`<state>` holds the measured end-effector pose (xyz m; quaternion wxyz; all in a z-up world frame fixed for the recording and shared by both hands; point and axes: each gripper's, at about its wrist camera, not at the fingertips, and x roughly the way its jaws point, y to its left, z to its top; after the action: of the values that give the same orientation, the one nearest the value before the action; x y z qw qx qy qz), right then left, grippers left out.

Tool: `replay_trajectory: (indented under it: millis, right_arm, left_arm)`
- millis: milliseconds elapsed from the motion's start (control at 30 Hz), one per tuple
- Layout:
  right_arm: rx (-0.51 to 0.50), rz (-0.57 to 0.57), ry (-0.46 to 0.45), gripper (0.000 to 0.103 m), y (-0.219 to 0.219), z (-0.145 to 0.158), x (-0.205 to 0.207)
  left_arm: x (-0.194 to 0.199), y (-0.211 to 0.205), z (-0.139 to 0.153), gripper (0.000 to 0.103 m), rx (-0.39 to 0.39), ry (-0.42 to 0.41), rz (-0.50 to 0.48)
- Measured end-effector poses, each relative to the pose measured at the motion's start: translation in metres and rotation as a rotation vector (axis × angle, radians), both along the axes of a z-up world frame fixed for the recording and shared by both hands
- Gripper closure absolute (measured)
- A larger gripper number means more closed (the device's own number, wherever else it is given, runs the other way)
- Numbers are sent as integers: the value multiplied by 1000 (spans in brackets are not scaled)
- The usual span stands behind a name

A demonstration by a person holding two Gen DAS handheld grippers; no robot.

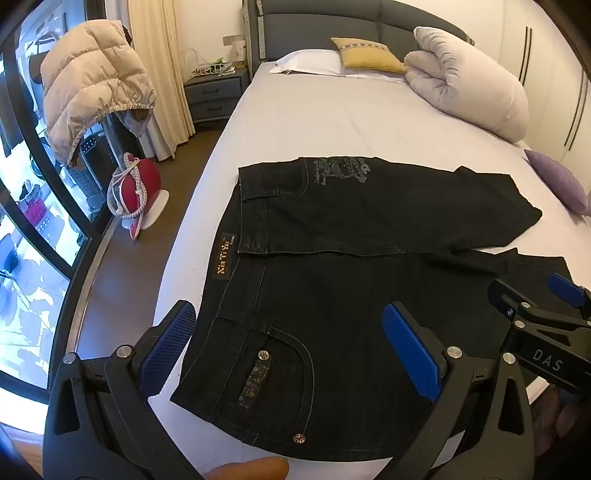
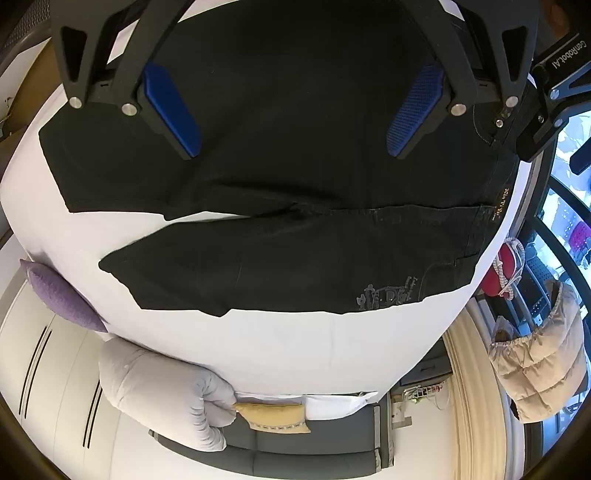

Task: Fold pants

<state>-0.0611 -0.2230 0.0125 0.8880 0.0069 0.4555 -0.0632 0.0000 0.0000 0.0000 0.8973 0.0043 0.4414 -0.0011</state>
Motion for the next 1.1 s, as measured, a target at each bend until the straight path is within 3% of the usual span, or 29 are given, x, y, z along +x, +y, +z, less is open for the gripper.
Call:
replay_trajectory:
  millis: [1100]
  right_arm:
    - [5, 3, 16, 0, 2, -5, 2]
  left_arm:
    - [-1, 1, -8, 0, 15, 7, -1]
